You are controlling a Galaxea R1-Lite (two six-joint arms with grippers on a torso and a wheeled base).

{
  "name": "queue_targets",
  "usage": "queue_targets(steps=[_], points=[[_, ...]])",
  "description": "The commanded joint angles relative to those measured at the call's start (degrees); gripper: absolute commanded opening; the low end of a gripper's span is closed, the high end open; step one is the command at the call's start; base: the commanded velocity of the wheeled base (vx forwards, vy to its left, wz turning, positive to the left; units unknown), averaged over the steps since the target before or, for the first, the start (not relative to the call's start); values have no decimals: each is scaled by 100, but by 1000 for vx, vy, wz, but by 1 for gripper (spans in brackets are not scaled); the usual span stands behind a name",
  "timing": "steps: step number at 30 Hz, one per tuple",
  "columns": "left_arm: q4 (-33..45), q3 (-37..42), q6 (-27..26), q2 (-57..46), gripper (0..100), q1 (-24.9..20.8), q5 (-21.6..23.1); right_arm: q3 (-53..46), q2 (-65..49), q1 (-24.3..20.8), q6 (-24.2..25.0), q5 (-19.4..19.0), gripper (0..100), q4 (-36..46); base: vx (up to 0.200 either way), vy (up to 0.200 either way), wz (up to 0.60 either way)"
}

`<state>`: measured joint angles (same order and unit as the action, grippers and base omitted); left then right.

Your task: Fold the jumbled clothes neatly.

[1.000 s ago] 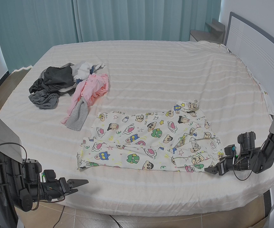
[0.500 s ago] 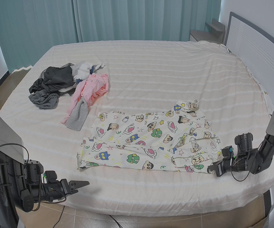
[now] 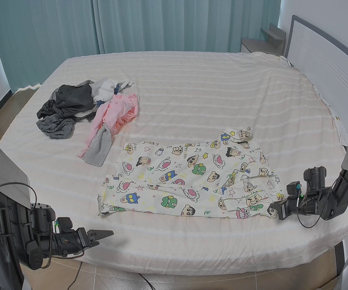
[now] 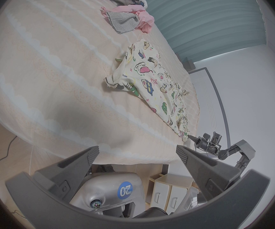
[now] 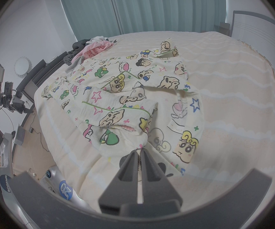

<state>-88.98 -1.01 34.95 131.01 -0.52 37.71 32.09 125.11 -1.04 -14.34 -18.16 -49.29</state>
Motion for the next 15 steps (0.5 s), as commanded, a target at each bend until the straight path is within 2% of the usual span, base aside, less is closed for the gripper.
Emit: queue_targets(steps=[1,15], points=[[-102,92,3,3,100,0,0,-62,-75,51,-8,-3,0,7,0,0,0],[-102,92,3,3,100,0,0,-211,-154,174,-377,-12,0,33,0,0,0]])
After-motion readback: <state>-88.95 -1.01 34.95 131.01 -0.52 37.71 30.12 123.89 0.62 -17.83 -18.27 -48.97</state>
